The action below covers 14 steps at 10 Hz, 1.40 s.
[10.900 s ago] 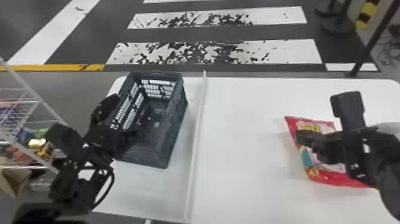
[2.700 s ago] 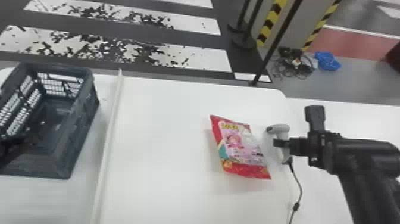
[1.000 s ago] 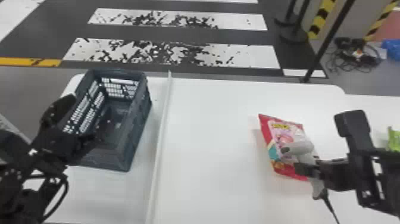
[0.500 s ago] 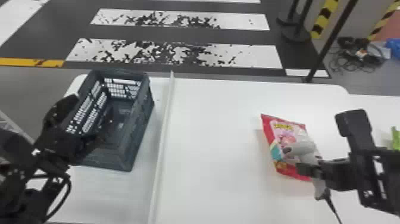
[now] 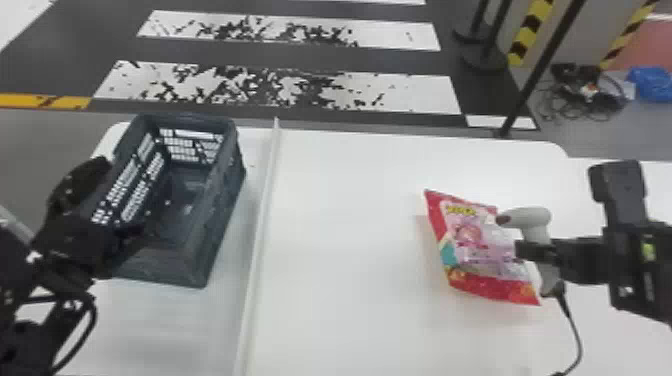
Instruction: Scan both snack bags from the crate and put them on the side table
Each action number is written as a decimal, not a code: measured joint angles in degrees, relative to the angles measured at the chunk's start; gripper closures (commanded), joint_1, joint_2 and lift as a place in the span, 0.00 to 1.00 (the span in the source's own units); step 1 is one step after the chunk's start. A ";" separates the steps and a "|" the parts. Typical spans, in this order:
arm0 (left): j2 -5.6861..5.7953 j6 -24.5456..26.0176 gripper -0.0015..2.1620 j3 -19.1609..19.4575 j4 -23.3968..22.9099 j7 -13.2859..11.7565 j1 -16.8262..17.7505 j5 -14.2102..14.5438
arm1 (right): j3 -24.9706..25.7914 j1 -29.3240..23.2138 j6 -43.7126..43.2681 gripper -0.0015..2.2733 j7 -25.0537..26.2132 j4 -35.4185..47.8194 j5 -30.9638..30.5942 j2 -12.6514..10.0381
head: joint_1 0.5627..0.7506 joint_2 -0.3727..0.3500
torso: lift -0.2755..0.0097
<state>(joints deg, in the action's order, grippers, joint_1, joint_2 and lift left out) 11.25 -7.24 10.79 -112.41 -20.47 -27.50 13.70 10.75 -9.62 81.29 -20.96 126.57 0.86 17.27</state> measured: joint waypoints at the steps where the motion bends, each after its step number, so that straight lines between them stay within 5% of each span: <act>1: -0.03 0.00 0.04 0.00 -0.01 0.00 0.00 0.01 | 1.39 0.72 -4.09 0.99 0.60 -3.47 0.42 0.67 | 0.70 0.37 | 0.66; 7: -0.17 0.00 0.04 0.10 -0.07 -0.01 0.00 0.01 | 2.57 6.92 -24.44 0.99 2.68 -26.47 0.22 3.30 | 0.70 0.24 | 0.66; 11: -0.09 0.00 0.04 0.25 -0.08 0.08 0.07 0.09 | 1.05 10.26 -30.21 0.99 3.74 -36.22 -1.00 4.14 | 0.70 0.21 | 0.66; 14: -0.12 0.00 0.04 0.19 0.00 0.08 0.22 0.10 | -0.03 11.65 -33.30 0.82 4.52 -41.00 -1.63 4.18 | 0.70 0.21 | 0.66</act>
<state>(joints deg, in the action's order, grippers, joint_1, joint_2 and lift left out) 11.13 -7.24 10.99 -112.41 -20.39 -27.28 13.80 10.72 2.03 47.99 -16.43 85.57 -0.78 21.45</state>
